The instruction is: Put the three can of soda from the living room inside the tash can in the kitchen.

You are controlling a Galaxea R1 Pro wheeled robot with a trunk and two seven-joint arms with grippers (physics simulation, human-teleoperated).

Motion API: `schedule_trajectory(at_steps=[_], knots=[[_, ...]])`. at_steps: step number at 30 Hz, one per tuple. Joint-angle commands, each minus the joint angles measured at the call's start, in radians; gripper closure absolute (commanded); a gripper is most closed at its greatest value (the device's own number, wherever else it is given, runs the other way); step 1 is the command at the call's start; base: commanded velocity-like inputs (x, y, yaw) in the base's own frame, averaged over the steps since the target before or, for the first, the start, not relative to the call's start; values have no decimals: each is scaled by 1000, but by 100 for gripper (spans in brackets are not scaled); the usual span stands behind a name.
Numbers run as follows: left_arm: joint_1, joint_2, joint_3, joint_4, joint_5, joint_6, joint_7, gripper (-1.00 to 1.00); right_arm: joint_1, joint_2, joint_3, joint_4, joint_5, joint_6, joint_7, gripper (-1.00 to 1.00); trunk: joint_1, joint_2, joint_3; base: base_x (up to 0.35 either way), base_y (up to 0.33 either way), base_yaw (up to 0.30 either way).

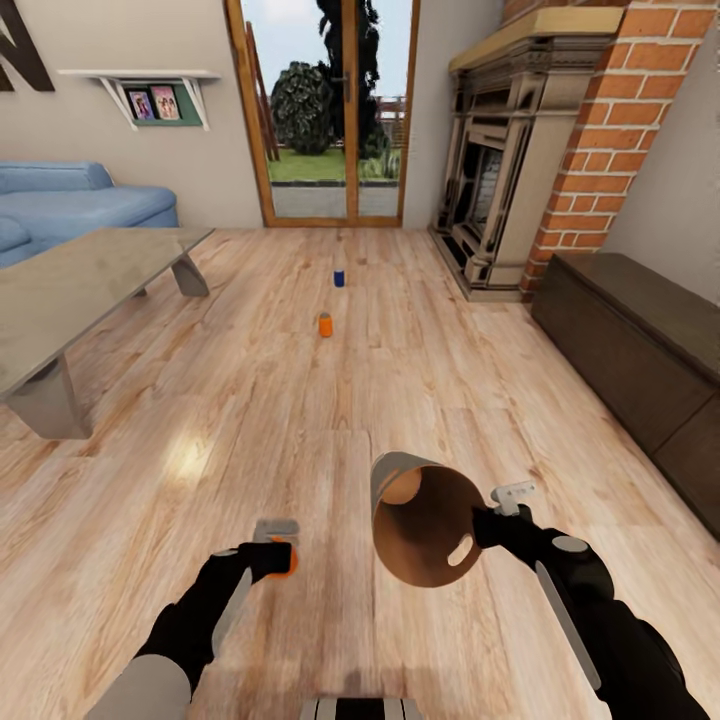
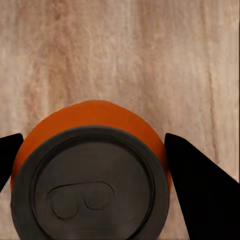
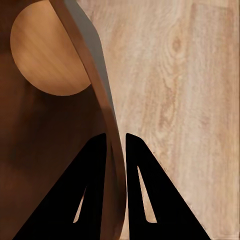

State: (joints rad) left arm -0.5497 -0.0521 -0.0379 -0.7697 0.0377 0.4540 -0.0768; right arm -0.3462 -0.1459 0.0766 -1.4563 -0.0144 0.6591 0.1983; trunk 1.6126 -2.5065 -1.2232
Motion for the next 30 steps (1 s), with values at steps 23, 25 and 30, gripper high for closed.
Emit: schedule_trajectory(at_steps=[23, 25, 30], knots=[[16, 101, 4, -637, 2, 491, -504, 100, -115, -2, -14, 49, -14, 327, 2, 100, -10, 5, 89, 0, 0, 0], [17, 103, 4, -660, 2, 505, -541, 100, -136, -2, -14, 67, -13, 341, -2, 100, -11, 6, 97, 0, 0, 0], [17, 106, 2, -718, 2, 590, -703, 100, -203, 7, -9, 128, -13, 375, -59, 100, -20, 21, 115, 0, 0, 0]])
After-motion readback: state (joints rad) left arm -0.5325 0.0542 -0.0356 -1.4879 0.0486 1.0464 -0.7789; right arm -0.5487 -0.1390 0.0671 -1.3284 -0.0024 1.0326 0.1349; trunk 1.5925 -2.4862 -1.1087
